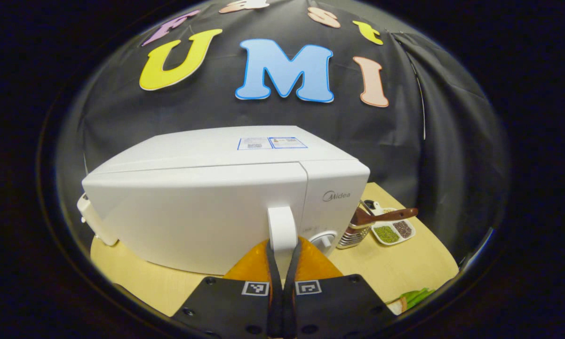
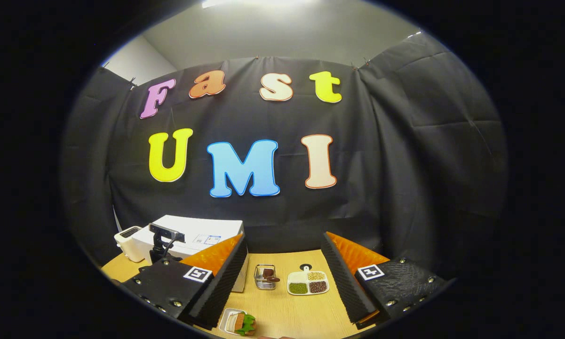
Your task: Open the microwave oven with the left hand, put the food in, and close the microwave oven.
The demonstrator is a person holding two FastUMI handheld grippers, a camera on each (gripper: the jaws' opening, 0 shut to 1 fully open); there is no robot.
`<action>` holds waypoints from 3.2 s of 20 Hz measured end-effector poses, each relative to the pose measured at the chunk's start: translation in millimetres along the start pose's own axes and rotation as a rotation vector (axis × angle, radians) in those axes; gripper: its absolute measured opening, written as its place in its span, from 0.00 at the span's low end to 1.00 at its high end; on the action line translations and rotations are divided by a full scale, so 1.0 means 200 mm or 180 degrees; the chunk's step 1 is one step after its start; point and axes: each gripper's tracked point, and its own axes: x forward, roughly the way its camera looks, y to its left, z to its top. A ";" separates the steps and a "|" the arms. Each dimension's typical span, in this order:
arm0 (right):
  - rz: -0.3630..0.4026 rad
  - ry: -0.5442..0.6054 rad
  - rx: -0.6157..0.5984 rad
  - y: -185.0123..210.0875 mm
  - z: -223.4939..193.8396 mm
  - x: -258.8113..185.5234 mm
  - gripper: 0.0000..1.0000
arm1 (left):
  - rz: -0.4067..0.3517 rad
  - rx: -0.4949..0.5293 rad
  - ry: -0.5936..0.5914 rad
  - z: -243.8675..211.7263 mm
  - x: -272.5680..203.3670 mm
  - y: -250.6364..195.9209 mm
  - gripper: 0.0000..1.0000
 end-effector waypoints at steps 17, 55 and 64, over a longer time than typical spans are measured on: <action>0.0264 0.0149 0.0192 0.32 -0.08 -0.11 0.97 | -0.0880 0.0441 0.0274 -0.45 -0.91 0.23 0.06; 0.0692 0.0574 -0.0066 0.79 -0.39 -0.14 0.97 | 0.0670 -0.0035 0.0314 -0.87 -1.90 1.86 1.00; 0.0710 0.1452 0.0193 0.32 -0.94 -0.05 0.97 | 0.1327 -0.0342 -0.1003 0.00 -2.40 1.49 0.99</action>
